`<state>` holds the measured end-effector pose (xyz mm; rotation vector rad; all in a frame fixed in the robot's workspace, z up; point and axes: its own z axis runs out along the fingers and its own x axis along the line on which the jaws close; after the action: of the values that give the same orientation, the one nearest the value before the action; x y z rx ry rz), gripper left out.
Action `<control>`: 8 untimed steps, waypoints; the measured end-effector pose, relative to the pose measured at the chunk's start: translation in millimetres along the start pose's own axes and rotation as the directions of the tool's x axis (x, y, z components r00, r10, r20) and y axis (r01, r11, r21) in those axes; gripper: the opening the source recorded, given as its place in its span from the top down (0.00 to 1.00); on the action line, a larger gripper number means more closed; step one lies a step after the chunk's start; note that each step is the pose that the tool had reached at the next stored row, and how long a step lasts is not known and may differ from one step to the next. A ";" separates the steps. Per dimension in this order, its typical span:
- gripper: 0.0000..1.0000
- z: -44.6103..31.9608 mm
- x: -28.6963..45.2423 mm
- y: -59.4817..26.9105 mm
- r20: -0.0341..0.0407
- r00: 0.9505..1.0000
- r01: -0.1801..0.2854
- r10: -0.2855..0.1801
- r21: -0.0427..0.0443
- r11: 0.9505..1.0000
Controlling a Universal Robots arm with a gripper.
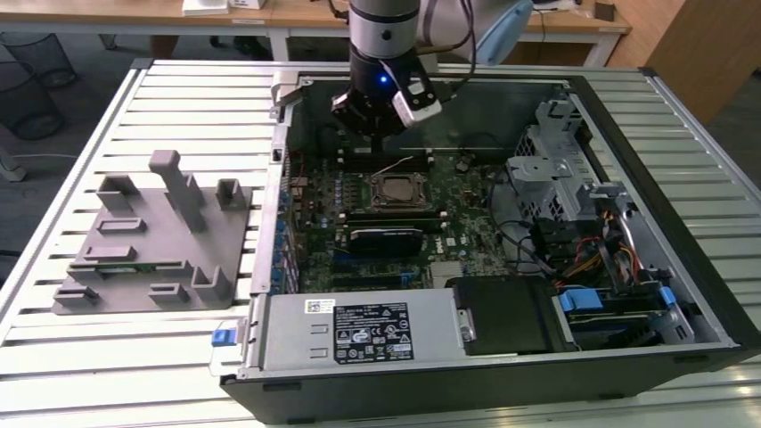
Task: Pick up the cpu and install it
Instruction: 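Install the first cpu locking lever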
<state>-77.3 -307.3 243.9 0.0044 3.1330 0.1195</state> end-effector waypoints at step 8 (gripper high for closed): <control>0.89 6.8 -7.6 -0.5 0.000 1.000 0.002 -0.002 0.020 1.000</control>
<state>-69.7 -307.3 237.1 0.0020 3.1341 0.0883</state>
